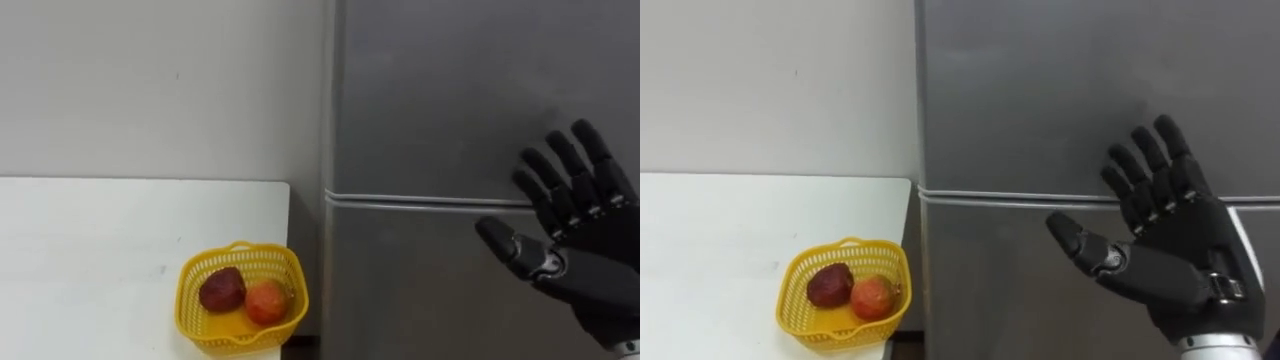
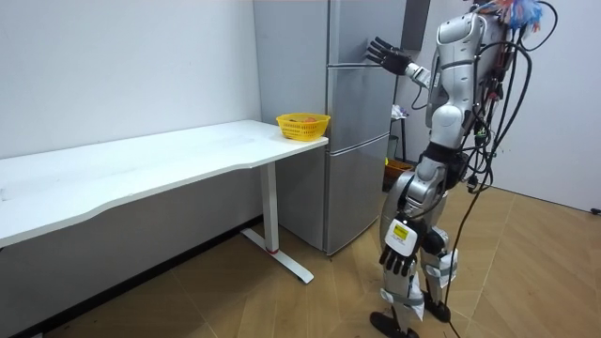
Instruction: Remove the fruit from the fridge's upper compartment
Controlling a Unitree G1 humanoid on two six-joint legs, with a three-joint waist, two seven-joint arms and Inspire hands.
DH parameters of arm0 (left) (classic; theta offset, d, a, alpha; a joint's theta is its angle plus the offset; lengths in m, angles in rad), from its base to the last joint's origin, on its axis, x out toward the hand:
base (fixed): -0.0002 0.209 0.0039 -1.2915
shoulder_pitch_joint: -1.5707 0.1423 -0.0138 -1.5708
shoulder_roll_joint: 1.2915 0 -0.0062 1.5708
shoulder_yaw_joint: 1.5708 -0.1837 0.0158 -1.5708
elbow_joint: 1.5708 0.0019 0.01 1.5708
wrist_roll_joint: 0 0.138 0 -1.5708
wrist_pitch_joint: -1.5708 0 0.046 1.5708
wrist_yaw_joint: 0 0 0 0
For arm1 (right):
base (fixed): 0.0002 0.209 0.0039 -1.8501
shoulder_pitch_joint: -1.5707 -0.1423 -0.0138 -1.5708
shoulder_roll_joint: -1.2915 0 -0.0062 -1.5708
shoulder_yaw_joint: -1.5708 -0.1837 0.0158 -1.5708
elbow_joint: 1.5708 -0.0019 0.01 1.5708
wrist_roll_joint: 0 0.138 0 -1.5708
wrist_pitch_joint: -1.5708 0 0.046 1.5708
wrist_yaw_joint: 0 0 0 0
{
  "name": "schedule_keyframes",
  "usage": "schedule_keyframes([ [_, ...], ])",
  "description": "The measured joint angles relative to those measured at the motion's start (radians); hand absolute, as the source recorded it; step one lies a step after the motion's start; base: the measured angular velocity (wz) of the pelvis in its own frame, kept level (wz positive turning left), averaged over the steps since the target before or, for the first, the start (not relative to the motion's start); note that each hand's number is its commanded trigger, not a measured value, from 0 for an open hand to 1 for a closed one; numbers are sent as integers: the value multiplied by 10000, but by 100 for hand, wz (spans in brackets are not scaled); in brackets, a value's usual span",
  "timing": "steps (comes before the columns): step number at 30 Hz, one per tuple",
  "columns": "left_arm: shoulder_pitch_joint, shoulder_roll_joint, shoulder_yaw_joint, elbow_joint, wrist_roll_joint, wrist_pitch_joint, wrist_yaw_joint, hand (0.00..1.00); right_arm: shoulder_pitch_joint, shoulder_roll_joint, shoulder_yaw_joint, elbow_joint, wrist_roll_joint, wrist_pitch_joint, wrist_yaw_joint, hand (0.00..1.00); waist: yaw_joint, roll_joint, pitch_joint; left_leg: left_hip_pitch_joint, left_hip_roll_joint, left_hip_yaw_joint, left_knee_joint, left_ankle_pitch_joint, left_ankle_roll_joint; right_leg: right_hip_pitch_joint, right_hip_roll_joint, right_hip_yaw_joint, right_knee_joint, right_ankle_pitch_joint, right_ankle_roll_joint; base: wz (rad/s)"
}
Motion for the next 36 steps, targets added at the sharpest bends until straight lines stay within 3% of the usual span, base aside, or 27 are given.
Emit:
schedule_keyframes([
  [5,76,3,-9,-31,-182,150,355,0,86,3,-120,1093,-18,-90,-1415,0,-182,116,7,133,6,-23,-53,-12,7,174,-18,-143,21,11,17,4],
  [13,245,-90,509,-324,-179,626,592,0,1338,125,-897,3429,-717,370,-3736,0,-535,449,-65,180,-44,-29,-229,22,20,229,-62,-189,41,4,43,0],
  [17,136,-39,417,-490,-370,645,729,0,1818,168,-777,5199,-716,450,-4718,0,-555,298,-53,251,-76,9,-370,114,-5,117,-87,-93,26,-74,16,-3],
  [20,118,-41,331,-581,-362,742,702,0,1950,549,-724,6503,-692,497,-5019,0,-566,97,-48,260,-91,24,-315,110,-2,151,-96,-18,22,-114,23,-1],
  [23,123,-17,366,-657,-368,804,713,0,1930,687,-691,8211,-708,578,-4991,0,-632,76,-57,368,-120,13,-323,83,25,350,-110,-6,-3,-124,49,4],
  [24,156,-12,375,-705,-366,801,737,0,1922,765,-654,8945,-737,590,-4981,0,-620,47,-13,468,-118,14,-363,75,27,376,-110,47,2,-129,56,5],
  [29,197,-91,373,-764,-361,802,801,0,1997,936,-512,10949,-837,795,-4557,0,-596,182,-20,517,-107,91,-521,63,21,337,-106,127,-6,-151,55,-5],
  [32,194,-61,403,-768,-142,865,614,0,1979,892,-242,12289,-1553,906,-3814,0,-589,260,-24,530,-118,92,-509,64,21,332,-119,135,-36,-193,50,0],
  [36,217,-74,793,-763,69,1103,118,0,1956,854,-63,14290,-2584,1400,-2408,0,-470,211,-51,531,-162,-13,-515,65,22,430,-125,62,-119,-198,51,7],
])
